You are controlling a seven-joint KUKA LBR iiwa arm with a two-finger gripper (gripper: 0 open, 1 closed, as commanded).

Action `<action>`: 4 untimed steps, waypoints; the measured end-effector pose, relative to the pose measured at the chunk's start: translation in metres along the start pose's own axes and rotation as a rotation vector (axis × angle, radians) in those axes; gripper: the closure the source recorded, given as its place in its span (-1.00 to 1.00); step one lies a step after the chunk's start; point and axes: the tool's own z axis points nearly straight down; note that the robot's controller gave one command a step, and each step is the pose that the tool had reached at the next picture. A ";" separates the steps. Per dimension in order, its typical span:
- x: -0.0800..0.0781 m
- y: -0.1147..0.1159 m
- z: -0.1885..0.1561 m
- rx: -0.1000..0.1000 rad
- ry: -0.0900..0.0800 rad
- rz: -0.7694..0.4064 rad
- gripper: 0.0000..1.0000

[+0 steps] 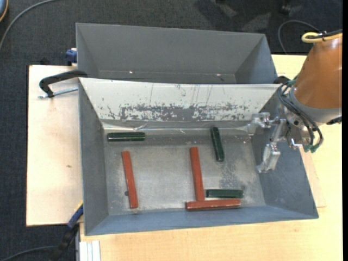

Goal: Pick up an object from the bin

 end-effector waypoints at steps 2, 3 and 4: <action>0.027 0.123 0.129 -0.003 0.004 -0.319 -1.00; -0.011 0.058 0.144 0.003 -0.005 -0.563 -1.00; -0.011 0.061 0.144 0.000 -0.004 -0.565 1.00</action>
Offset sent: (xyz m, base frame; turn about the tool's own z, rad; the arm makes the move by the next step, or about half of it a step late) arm 0.0009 0.0704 -0.1238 0.0127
